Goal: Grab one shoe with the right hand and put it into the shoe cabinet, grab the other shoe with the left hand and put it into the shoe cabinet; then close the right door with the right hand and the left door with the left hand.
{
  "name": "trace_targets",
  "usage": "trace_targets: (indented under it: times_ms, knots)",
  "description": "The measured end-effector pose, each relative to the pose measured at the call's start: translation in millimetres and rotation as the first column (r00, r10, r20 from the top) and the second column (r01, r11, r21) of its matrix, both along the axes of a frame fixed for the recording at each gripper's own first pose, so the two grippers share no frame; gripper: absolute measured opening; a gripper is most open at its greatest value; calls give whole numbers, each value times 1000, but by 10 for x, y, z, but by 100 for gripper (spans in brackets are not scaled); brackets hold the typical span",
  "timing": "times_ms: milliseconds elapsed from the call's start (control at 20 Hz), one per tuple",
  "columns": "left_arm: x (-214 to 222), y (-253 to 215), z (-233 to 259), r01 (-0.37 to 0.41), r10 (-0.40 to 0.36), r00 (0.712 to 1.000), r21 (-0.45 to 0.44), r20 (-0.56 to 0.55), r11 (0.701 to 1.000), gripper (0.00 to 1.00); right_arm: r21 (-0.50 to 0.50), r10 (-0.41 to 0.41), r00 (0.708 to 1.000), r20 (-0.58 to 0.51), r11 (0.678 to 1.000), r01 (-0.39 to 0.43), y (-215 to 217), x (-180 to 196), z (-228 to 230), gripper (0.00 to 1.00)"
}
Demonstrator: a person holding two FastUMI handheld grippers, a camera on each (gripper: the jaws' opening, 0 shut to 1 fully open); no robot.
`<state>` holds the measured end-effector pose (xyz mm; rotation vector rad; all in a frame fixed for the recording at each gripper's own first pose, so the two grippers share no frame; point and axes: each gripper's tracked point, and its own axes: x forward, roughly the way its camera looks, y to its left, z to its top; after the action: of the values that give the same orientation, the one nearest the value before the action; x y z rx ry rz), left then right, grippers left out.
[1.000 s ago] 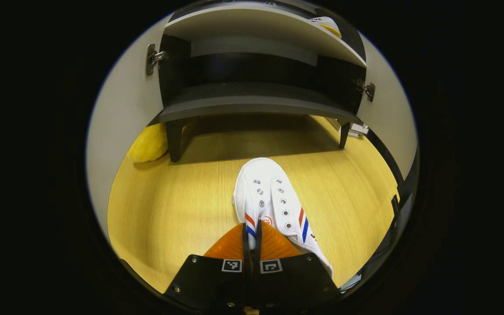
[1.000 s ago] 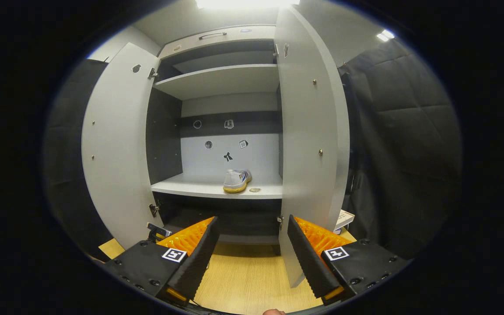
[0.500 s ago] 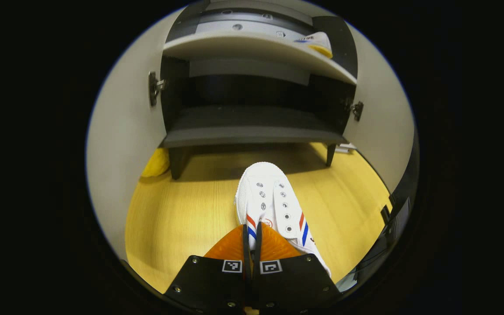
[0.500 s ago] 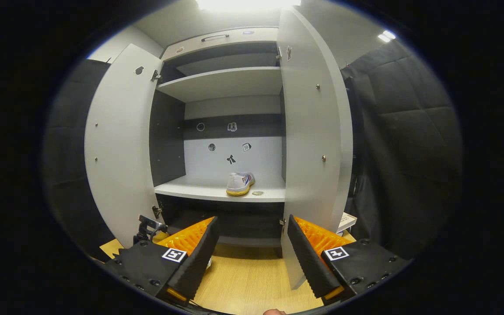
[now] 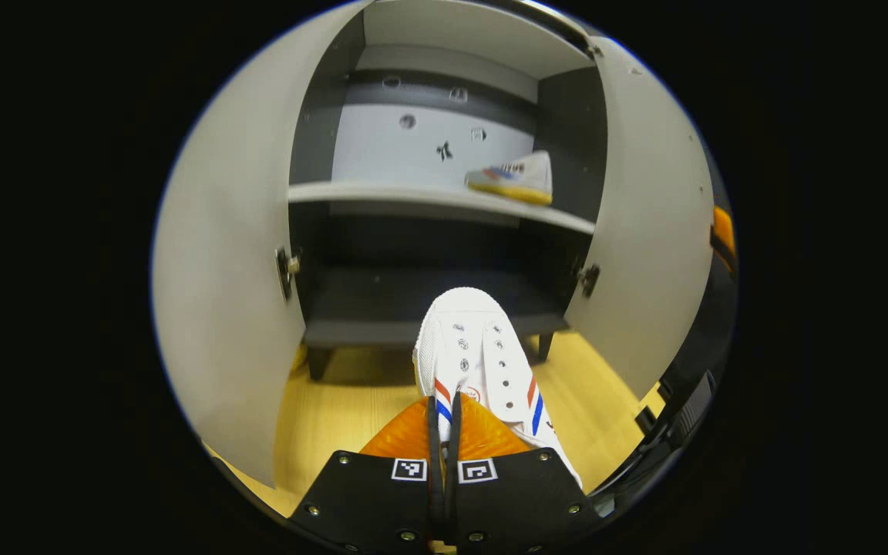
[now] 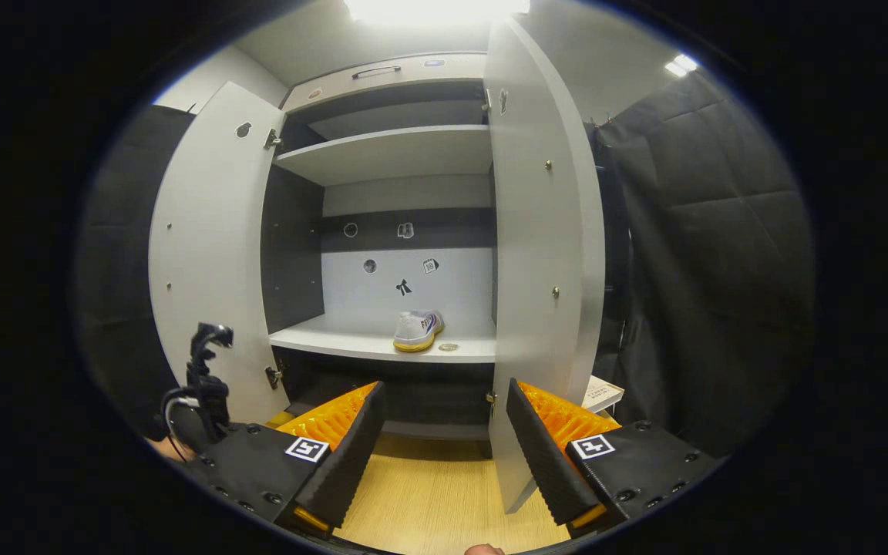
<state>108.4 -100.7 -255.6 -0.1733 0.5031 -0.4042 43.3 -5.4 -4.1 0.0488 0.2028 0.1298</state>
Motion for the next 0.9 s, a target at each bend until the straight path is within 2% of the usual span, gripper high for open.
trace_targets:
  times_ms: [300,550,900]
  knots:
    - [-36,15,28,-19,23,992,-27,126,999,0,11,-10,1000,0,1000,10,-61,-44,-21,98]
    - [-59,54,135,-45,49,982,-31,184,999,0,15,-22,1000,-3,1000,22,-140,-51,-42,98]
    - [-107,97,215,-101,108,955,-39,278,994,0,21,-33,999,-17,999,33,-252,-68,-108,98]
